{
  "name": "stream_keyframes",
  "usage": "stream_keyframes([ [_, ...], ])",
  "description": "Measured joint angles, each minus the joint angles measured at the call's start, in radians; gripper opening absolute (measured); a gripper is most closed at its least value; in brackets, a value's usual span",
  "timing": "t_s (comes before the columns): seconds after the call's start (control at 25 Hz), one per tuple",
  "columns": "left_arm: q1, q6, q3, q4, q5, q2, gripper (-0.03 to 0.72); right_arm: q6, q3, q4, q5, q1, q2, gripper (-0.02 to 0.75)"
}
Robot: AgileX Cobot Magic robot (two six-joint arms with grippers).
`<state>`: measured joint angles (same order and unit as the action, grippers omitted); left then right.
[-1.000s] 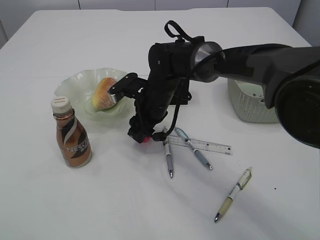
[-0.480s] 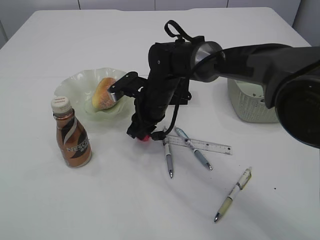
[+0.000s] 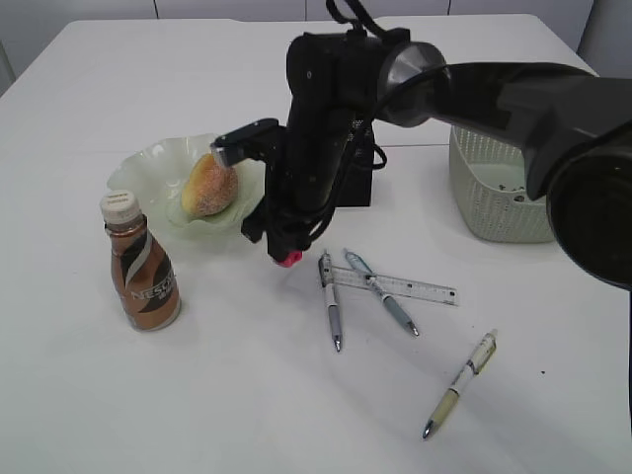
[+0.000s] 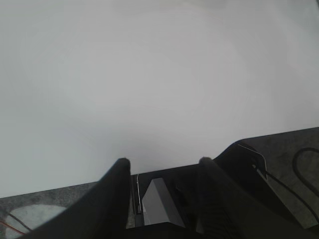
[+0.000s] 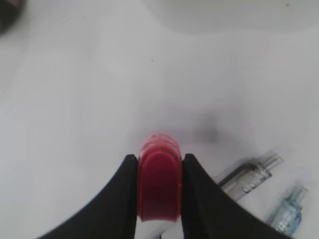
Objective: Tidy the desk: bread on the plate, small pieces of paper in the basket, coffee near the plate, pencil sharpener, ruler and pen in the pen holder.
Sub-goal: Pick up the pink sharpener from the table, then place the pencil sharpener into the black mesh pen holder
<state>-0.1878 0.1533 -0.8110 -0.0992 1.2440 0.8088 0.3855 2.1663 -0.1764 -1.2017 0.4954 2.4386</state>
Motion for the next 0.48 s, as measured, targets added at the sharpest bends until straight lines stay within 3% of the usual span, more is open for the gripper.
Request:
stream_keyframes([
  [0.24, 0.0, 0.0, 0.0, 0.0, 0.0, 0.0, 0.316, -0.277, 0.193, 0.086, -0.026, 0.0, -0.001, 0.197],
  [0.48, 0.0, 0.0, 0.0, 0.0, 0.0, 0.0, 0.316, -0.47, 0.322, 0.345, -0.034, -0.002, -0.001, 0.196],
])
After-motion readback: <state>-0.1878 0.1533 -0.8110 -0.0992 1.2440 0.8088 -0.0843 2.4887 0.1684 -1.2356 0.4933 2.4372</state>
